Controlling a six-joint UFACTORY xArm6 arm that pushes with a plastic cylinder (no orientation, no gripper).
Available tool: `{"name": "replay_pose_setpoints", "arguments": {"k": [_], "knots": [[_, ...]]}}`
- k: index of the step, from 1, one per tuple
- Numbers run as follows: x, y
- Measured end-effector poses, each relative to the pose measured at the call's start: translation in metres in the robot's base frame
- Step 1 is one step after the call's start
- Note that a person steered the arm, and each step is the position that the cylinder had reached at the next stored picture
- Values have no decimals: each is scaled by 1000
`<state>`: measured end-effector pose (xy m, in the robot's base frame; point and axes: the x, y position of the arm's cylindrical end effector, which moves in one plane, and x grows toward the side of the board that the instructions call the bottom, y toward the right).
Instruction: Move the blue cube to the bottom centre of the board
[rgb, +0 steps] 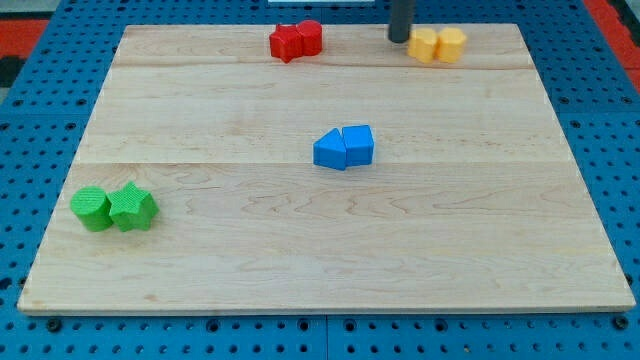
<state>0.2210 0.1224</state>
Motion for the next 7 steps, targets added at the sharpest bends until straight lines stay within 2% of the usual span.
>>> {"name": "replay_pose_setpoints", "arguments": {"k": [1,3,4,7], "knots": [[0,-28],[7,-34],[44,-33],[188,-75]]}}
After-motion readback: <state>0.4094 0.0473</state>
